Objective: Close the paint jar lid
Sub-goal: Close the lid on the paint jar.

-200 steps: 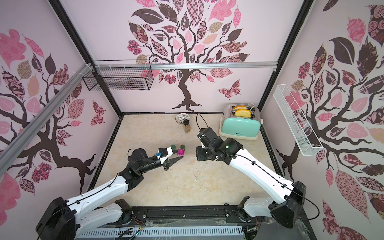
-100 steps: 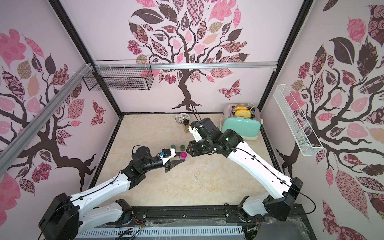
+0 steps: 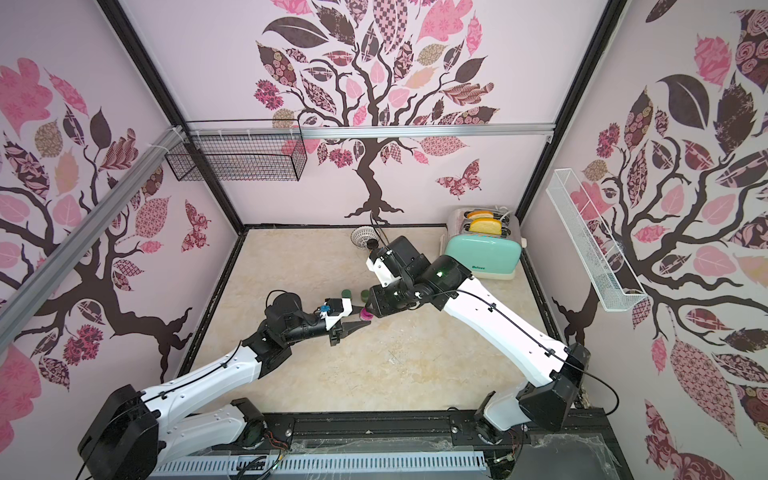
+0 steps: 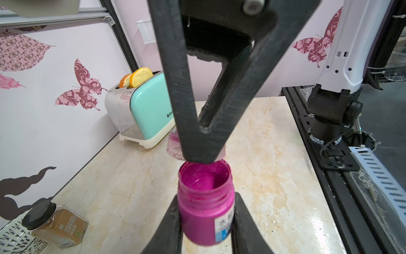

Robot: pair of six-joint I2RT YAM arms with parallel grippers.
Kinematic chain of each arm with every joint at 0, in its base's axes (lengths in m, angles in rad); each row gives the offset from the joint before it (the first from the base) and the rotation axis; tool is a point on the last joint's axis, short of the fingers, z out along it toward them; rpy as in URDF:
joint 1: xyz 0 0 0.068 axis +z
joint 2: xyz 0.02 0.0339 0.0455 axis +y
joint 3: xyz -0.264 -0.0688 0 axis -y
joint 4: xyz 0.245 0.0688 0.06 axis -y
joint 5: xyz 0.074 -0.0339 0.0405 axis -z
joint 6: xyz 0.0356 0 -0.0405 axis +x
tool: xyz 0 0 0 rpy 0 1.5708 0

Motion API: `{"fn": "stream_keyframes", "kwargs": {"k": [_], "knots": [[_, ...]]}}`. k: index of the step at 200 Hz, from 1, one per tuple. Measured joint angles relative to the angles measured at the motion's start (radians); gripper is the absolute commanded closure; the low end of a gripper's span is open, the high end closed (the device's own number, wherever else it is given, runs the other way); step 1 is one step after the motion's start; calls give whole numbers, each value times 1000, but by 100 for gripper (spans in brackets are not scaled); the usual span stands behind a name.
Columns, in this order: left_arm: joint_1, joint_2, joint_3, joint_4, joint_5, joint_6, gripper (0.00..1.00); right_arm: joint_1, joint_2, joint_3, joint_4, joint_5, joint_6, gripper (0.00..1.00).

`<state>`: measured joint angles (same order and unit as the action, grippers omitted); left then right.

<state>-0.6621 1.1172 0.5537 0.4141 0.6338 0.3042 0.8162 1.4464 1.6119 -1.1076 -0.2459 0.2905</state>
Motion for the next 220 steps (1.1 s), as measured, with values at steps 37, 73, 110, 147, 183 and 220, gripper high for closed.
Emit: {"fn": "stream_keyframes", "kwargs": {"k": [37, 73, 110, 147, 183, 220], "knots": [[0, 0, 0, -1, 0, 3, 80, 6, 2, 0, -7, -6, 0, 71], [0, 0, 0, -2, 0, 4, 80, 11, 14, 0, -7, -12, 0, 70], [0, 0, 0, -18, 0, 4, 80, 16, 28, 5, -7, -16, 1, 69], [0, 0, 0, -24, -1, 4, 80, 26, 44, 18, -7, -18, 1, 68], [0, 0, 0, -34, -1, 4, 80, 28, 50, 18, -8, -17, 2, 63], [0, 0, 0, -35, 0, 5, 80, 32, 67, 22, -10, -15, 3, 58]]}}
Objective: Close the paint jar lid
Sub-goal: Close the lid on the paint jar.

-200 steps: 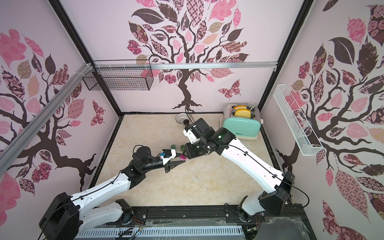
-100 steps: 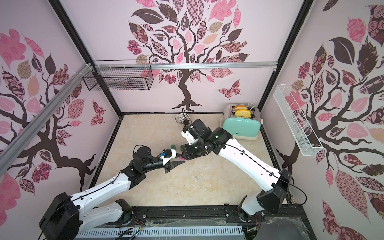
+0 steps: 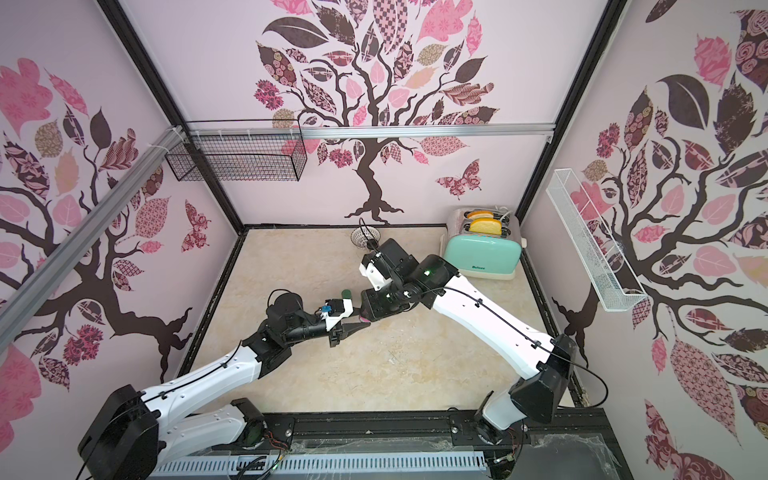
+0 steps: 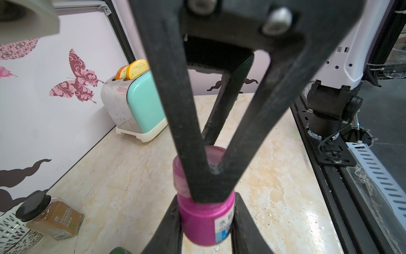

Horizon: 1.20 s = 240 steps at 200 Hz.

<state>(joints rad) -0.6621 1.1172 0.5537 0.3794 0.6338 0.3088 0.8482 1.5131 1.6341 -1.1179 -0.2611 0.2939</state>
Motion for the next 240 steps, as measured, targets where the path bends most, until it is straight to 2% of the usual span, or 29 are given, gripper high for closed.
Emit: {"fn": "stream_keyframes", "kwargs": {"k": [56, 97, 132, 240], "knots": [[-1, 0, 0, 3, 1, 3, 80, 5, 12, 22, 3, 9, 0, 51], [-1, 0, 0, 8, 2, 3, 80, 6, 12, 45, 1, 34, -6, 33], [-2, 0, 0, 8, 3, 3, 80, 6, 6, 61, -2, 91, -14, 23], [-3, 0, 0, 8, 3, 5, 80, -24, -55, -11, -4, 140, -14, 21]]}}
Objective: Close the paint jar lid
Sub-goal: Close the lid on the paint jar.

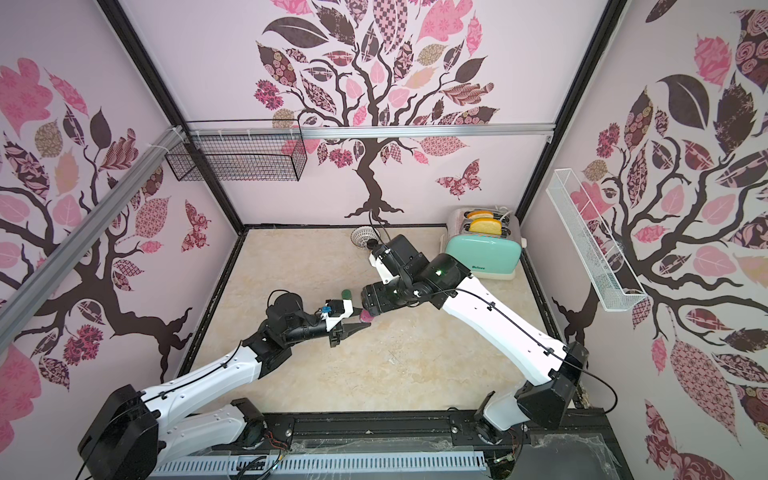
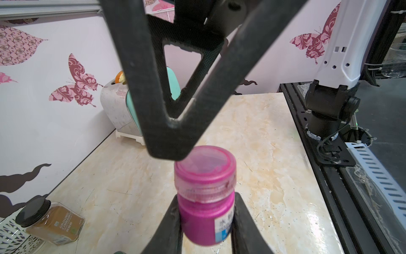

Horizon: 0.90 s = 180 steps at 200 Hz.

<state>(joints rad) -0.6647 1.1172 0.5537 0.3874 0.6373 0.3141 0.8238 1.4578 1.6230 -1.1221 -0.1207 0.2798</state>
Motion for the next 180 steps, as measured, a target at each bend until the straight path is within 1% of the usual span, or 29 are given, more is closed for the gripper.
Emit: {"fn": "stream_keyframes", "kwargs": {"k": [97, 118, 132, 145, 166, 180], "knots": [[-2, 0, 0, -35, -5, 1, 80, -3, 3, -50, 26, -8, 8, 21], [-2, 0, 0, -35, -3, 2, 80, -3, 3, -49, 29, -10, -2, 16], [-2, 0, 0, -34, 5, 5, 80, -3, 1, -47, 32, -12, -21, 15], [-2, 0, 2, -35, 19, 10, 80, -8, -6, -47, 34, -13, -51, 11], [-2, 0, 18, -50, 50, 24, 80, -19, -35, -47, 44, -14, -109, 9], [-2, 2, 31, -67, 78, 27, 80, -31, -61, -47, 51, -13, -152, 6]]}}
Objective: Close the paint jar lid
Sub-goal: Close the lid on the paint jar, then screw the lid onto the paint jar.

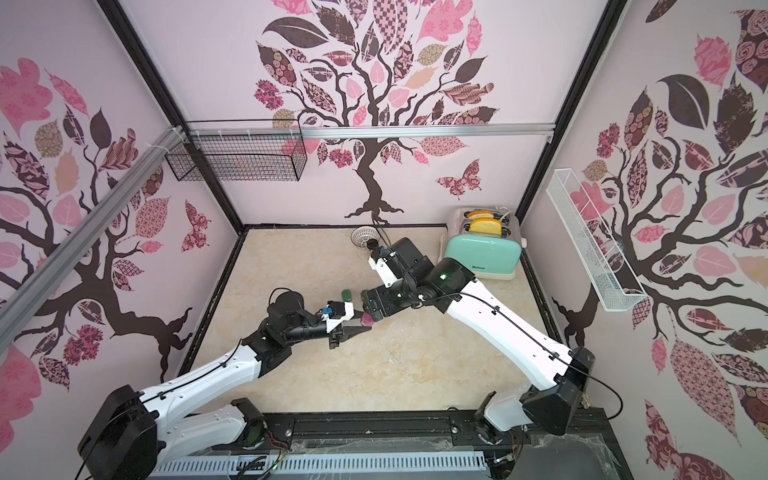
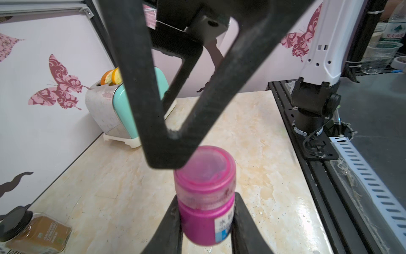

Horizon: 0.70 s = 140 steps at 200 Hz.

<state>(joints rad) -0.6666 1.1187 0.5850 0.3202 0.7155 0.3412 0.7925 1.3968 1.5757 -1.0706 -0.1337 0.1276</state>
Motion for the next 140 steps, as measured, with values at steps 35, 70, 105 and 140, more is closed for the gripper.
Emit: {"fn": "stream_keyframes", "kwargs": {"k": [35, 70, 105, 140], "knots": [[2, 36, 26, -20, 82, -6, 80, -17, -56, -25, 26, -11, -163, 12], [28, 58, 27, -38, 137, -22, 80, -17, -119, -119, 51, -74, -379, 24], [45, 71, 31, -44, 179, -27, 80, -13, -148, -124, 63, -169, -598, 25], [45, 74, 34, -64, 195, -22, 79, 34, -140, -132, 53, -214, -789, 30]]}}
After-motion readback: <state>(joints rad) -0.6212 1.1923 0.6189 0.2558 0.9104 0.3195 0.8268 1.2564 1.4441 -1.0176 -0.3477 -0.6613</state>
